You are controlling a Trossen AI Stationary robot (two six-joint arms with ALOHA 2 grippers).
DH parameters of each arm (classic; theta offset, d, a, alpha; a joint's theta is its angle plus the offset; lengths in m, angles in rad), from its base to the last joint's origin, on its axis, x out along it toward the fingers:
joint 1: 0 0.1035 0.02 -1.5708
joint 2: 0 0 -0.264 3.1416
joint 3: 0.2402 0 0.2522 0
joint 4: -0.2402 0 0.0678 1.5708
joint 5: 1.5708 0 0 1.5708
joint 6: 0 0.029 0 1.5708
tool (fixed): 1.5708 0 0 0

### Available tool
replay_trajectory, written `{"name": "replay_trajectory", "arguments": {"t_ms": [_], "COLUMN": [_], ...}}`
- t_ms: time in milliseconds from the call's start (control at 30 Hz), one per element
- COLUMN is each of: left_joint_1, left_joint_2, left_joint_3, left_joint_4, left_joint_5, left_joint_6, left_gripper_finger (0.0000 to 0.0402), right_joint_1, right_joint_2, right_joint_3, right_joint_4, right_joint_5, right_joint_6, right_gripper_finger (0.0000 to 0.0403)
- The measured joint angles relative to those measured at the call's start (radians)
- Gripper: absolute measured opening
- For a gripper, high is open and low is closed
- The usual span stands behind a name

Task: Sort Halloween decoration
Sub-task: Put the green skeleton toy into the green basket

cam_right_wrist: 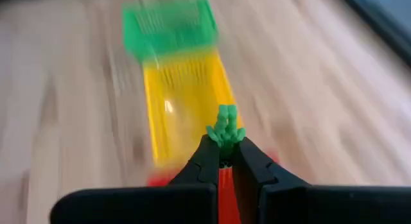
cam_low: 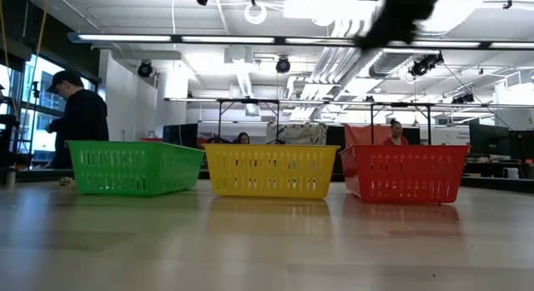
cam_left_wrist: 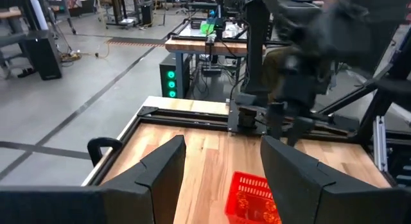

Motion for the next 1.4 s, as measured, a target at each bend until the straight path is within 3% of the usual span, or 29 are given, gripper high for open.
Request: {"name": "replay_trajectory", "arguments": {"t_ms": [167, 433, 567, 1100, 1267, 1400], "left_joint_1": [-0.001, -0.002, -0.002, -0.002, 0.014, 0.038], "left_joint_2": [0.0, 0.0, 0.004, 0.003, -0.036, -0.058], "left_joint_3": [0.0, 0.0, 0.0, 0.0, 0.0, 0.0], "left_joint_4": [0.001, 0.016, 0.03, 0.028, 0.032, 0.038], "left_joint_5": [0.0, 0.002, 0.035, 0.006, -0.01, -0.017], "left_joint_6": [0.027, 0.008, -0.039, -0.041, 0.001, 0.0], "left_gripper_finger": [0.0193, 0.0193, 0.0193, 0.0193, 0.0193, 0.0193], "right_joint_1": [-0.221, -0.416, -0.436, -0.43, -0.395, -0.37], "right_joint_2": [0.017, 0.017, 0.016, 0.023, 0.13, 0.28], "right_joint_3": [0.0, 0.0, 0.0, 0.002, 0.003, 0.003], "right_joint_4": [0.378, 0.808, 0.859, 0.783, 0.711, 0.809], "right_joint_5": [-0.213, -0.488, -0.546, -0.549, -0.55, -0.552], "right_joint_6": [-0.298, -0.366, -0.407, -0.394, -0.364, -0.365], "right_gripper_finger": [0.0007, 0.0007, 0.0007, 0.0007, 0.0007, 0.0007]}}
